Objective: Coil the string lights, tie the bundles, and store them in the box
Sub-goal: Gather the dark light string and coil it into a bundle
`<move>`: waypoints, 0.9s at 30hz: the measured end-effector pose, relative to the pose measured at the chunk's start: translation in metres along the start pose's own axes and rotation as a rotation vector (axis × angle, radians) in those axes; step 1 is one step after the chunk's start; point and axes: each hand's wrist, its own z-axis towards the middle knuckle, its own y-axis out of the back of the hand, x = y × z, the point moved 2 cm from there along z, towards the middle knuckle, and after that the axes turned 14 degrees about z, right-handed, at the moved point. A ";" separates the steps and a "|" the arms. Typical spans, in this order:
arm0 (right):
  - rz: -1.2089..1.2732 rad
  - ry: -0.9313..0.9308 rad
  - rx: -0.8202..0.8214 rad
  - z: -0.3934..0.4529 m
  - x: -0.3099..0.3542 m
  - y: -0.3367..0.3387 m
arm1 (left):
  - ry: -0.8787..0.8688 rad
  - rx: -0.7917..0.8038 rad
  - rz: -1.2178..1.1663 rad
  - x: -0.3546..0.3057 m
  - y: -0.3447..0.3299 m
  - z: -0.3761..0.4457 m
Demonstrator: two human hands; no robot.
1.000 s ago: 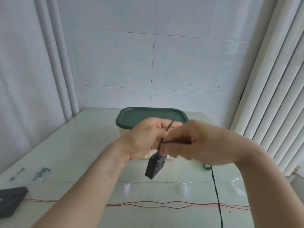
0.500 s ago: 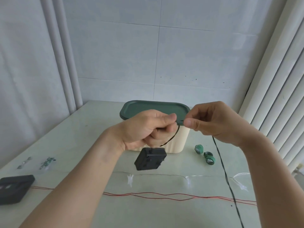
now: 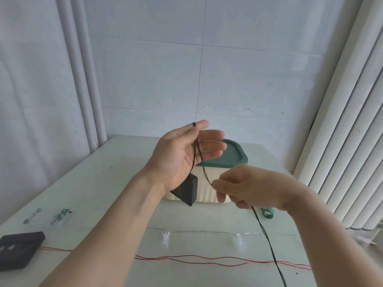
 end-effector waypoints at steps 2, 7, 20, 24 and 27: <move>-0.092 0.076 0.029 -0.006 0.012 -0.009 | 0.042 0.003 0.144 0.004 0.000 -0.001; -0.157 0.210 0.100 -0.022 0.025 -0.012 | 0.147 0.126 0.731 0.013 -0.005 -0.008; 0.275 0.249 -0.005 -0.026 0.012 0.028 | 0.336 0.511 0.581 0.001 -0.006 -0.014; 0.157 0.151 0.090 -0.038 0.002 0.040 | 0.270 0.603 0.718 -0.001 -0.005 -0.018; 0.133 0.173 -0.141 -0.036 -0.004 0.051 | 0.325 0.601 0.739 0.004 -0.007 -0.019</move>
